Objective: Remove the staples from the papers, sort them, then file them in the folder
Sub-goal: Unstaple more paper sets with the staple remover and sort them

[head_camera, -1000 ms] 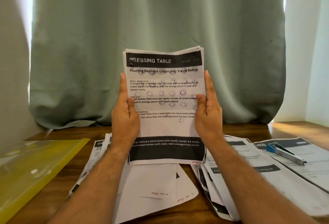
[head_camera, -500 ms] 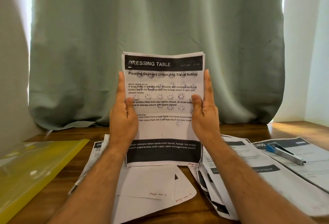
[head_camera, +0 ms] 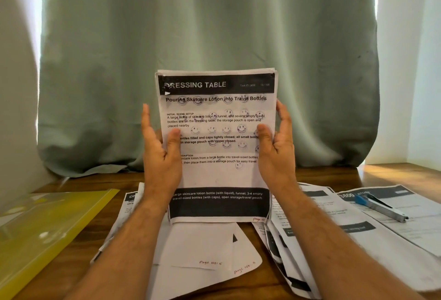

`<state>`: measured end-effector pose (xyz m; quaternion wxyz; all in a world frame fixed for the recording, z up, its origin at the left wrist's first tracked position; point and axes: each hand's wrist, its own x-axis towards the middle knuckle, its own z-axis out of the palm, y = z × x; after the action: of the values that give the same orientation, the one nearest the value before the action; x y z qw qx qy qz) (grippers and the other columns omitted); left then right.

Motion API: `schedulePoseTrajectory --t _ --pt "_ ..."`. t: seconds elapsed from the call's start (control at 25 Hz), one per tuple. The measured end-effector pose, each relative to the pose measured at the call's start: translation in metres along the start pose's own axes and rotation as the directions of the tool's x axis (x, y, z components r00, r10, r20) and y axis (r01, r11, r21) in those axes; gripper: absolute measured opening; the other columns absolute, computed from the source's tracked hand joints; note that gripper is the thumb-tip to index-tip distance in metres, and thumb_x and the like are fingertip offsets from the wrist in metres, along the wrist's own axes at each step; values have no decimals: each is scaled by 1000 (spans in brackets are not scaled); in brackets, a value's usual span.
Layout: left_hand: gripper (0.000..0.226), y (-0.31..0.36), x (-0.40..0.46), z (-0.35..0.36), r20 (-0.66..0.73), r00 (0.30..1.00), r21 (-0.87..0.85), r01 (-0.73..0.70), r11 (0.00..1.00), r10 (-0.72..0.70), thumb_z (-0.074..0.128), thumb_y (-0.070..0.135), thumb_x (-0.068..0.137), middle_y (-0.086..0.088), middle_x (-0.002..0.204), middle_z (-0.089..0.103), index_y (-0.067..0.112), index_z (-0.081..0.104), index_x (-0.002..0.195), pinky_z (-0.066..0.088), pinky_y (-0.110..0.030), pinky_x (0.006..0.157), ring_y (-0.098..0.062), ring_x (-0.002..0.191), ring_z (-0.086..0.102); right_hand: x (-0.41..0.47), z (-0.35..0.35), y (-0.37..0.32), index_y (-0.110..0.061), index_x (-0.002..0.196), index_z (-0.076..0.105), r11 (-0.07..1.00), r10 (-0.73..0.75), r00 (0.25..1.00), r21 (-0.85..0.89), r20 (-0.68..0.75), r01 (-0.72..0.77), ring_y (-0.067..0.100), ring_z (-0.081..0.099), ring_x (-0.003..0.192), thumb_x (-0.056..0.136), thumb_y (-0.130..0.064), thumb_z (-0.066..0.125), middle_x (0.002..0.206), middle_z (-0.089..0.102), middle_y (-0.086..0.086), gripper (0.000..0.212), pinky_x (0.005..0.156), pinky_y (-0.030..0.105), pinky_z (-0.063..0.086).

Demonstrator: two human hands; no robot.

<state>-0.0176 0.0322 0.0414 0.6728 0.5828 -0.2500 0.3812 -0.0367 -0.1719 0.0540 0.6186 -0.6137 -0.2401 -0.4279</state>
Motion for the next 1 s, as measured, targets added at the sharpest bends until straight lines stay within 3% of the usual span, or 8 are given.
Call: schedulePoseTrajectory --t 0.12,0.24,0.36,0.52,0.8,1.0 --pt "48 -1 -2 -1 7 995 25 100 995 -100 63 35 94 0 115 73 25 47 138 62 -31 68 -19 97 75 1 0 8 -24 127 42 992 119 993 -34 12 -119 16 73 94 99 -33 54 116 69 -3 32 73 45 62" --pt "31 -4 -4 -4 55 967 10 250 968 -250 71 34 88 -1 102 78 17 68 113 63 -42 72 -23 90 76 3 -2 12 -19 114 53 974 219 975 -60 28 -217 17 74 91 95 -34 62 111 72 -2 26 73 49 61" --pt "28 -5 0 -7 42 956 -44 292 955 -291 74 33 86 -5 97 79 13 72 105 61 -47 76 -26 86 77 6 -6 8 -15 111 61 967 254 967 -4 33 -254 19 75 86 93 -30 65 104 75 -2 24 72 47 62" --pt "31 -5 1 -9 -21 969 -45 247 968 -248 68 37 90 -1 97 79 14 71 110 62 -37 66 -22 84 77 6 -6 8 -15 113 60 969 245 967 -26 63 -244 18 75 87 93 -31 65 106 75 -1 26 72 43 62" --pt "25 -6 2 -3 32 973 -25 231 973 -230 59 28 99 2 98 78 12 67 117 60 -25 63 -17 87 76 6 -3 8 -13 117 55 969 247 965 -31 86 -245 18 75 88 84 -40 69 108 74 0 45 73 44 62" --pt "21 -9 4 -10 -15 976 18 218 976 -217 70 22 92 1 95 79 11 72 110 63 -36 68 -18 83 76 7 0 11 -15 115 55 973 227 969 -70 95 -221 18 75 87 81 -42 71 108 74 -1 47 72 44 62"
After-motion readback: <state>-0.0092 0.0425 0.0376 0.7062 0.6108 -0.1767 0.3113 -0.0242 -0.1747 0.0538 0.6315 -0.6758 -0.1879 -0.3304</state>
